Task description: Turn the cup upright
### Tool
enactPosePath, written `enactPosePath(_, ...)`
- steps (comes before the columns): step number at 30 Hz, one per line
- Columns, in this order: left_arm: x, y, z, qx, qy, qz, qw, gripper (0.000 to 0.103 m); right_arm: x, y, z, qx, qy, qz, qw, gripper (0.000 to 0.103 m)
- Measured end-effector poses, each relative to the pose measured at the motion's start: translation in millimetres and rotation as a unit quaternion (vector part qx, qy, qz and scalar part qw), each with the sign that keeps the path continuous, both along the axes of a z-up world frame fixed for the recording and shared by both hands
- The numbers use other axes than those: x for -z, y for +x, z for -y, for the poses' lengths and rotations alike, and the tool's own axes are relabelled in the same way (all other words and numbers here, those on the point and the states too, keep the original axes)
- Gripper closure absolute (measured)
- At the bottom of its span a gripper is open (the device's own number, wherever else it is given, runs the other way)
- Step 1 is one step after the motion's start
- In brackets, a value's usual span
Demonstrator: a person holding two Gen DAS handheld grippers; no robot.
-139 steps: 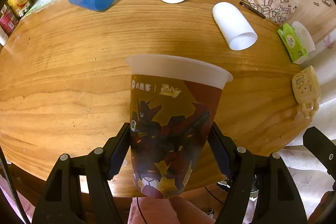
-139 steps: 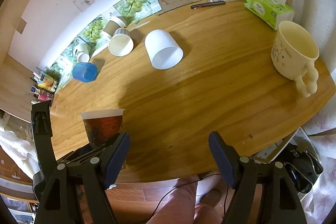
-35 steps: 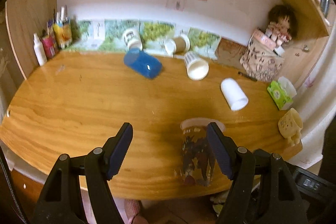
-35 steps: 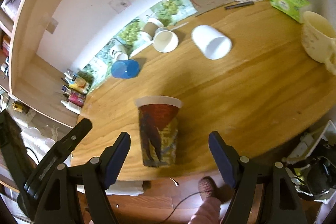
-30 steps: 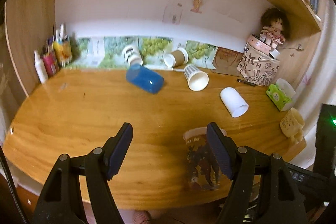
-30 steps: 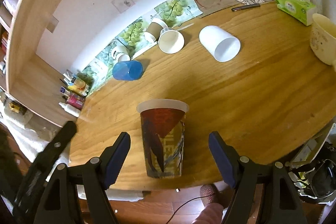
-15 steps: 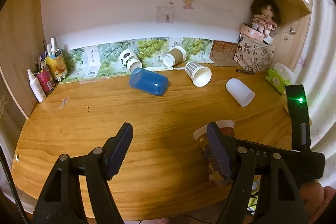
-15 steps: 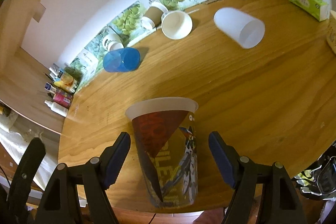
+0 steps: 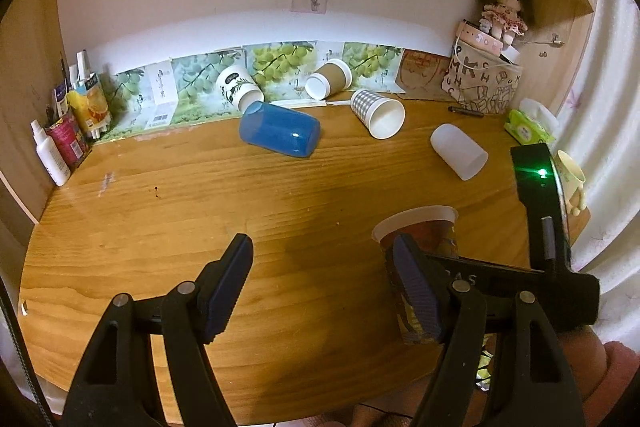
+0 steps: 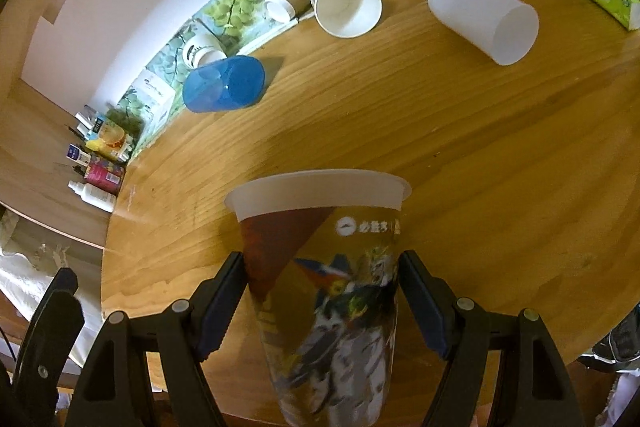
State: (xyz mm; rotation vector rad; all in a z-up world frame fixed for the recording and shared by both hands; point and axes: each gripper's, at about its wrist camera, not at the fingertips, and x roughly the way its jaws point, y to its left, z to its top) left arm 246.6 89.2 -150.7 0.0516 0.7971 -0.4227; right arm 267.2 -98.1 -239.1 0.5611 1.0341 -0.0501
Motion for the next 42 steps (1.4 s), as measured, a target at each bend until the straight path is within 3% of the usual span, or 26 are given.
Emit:
enactPosePath(17, 11.8, 14.2, -13.1, 0.005, 0.005, -0.027, 0.9996, 0.027, 2.4, 15.0, -4.4, -0.001, 0.007, -0.009, 1.0, 0.027)
enactPosePath(21, 11.4, 17.6, -13.1, 0.006, -0.004, -0.03, 0.9995, 0.027, -8.1, 11.9, -8.2, -0.011, -0.028, 0.009, 1.0, 0.027)
enactPosePath(27, 7.6, 27.6, -16.2, -0.002, -0.024, -0.03, 0.9992, 0.027, -26.8, 8.0, -12.1, -0.015, -0.095, 0.052, 0.994, 0.028)
enactPosePath(33, 3.8, 35.8, -23.0, -0.015, -0.041, -0.038, 0.9983, 0.027, -41.2, -2.8, -17.0, -0.02, -0.173, 0.129, 0.976, 0.028)
enactPosePath(42, 5.4, 40.8, -29.7, -0.048, -0.026, -0.045, 0.9975, 0.027, -38.6, -15.1, -15.5, 0.015, -0.206, 0.234, 0.95, 0.028)
